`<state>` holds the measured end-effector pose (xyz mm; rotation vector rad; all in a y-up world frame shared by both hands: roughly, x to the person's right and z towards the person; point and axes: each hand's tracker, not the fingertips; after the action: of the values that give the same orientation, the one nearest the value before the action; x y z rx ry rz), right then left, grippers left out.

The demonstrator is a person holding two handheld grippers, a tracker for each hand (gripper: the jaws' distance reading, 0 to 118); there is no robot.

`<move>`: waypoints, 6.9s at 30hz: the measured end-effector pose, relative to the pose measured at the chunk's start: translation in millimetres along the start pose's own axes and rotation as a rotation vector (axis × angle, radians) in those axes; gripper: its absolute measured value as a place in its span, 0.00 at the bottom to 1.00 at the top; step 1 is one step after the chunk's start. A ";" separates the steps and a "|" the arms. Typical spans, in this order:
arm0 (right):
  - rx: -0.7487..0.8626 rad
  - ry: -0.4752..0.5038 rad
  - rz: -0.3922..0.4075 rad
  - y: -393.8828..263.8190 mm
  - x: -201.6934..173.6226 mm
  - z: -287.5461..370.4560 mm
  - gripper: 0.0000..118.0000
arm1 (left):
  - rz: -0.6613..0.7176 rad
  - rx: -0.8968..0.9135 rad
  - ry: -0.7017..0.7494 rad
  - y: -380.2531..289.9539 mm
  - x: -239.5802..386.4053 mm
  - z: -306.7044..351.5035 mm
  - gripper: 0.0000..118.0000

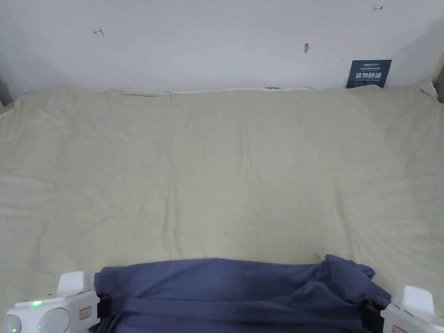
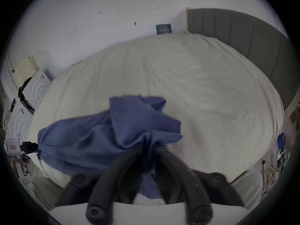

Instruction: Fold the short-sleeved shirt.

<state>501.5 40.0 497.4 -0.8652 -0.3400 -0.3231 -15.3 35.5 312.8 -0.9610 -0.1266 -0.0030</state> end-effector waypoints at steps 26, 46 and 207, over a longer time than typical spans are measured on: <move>0.790 -0.066 0.208 99.6 -103.6 146.2 0.01 | -0.082 0.868 -0.093 92.7 95.4 133.2 0.00; 0.681 -0.004 0.247 100.8 -119.3 110.4 0.01 | 0.204 -0.010 -0.518 42.8 -61.0 12.5 0.11; 0.536 0.051 0.166 88.1 -77.8 100.9 0.02 | 0.031 0.009 -0.157 22.6 -31.8 33.2 0.09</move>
<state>451.6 183.2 465.6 -0.3536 -0.2860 -0.0883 -49.0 73.8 309.7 -0.9538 -0.2566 0.1018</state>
